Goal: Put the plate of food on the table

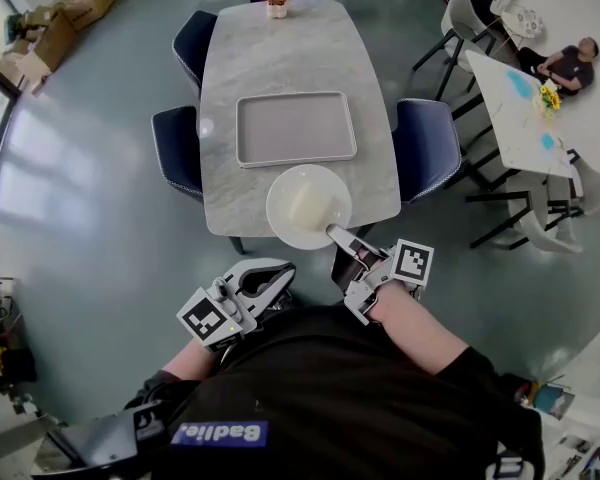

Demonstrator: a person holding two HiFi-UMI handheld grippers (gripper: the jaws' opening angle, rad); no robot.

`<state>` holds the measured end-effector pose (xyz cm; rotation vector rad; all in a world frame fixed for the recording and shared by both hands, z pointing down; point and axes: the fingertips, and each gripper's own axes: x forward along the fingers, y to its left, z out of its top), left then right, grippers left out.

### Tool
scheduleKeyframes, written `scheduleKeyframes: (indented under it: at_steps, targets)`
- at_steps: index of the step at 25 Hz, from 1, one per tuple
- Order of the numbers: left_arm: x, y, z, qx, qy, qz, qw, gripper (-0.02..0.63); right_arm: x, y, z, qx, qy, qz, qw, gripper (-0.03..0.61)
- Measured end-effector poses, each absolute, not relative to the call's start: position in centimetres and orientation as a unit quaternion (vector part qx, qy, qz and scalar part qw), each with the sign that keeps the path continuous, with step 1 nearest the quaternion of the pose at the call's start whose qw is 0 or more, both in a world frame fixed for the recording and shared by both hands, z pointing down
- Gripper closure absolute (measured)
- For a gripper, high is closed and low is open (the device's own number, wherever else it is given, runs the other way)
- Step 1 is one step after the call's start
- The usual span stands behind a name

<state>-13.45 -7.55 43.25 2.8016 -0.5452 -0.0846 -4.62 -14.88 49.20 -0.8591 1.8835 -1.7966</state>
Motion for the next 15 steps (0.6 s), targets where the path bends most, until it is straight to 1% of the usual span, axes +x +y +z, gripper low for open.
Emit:
scheduleKeyframes:
  at_steps: [7,15]
  targets:
    - [-13.6,-9.3,43.6,0.971,-0.189,-0.028,0.145,0.609,-3.9,-18.2,50.4,-0.326,0.661,-0.645,0.202,0.558]
    - [-14.0,-12.2,43.2,0.964,-0.225,-0.025,0.138,0.609,-2.7,-23.4,52.6,-0.326,0.644,-0.66,0.205,0.558]
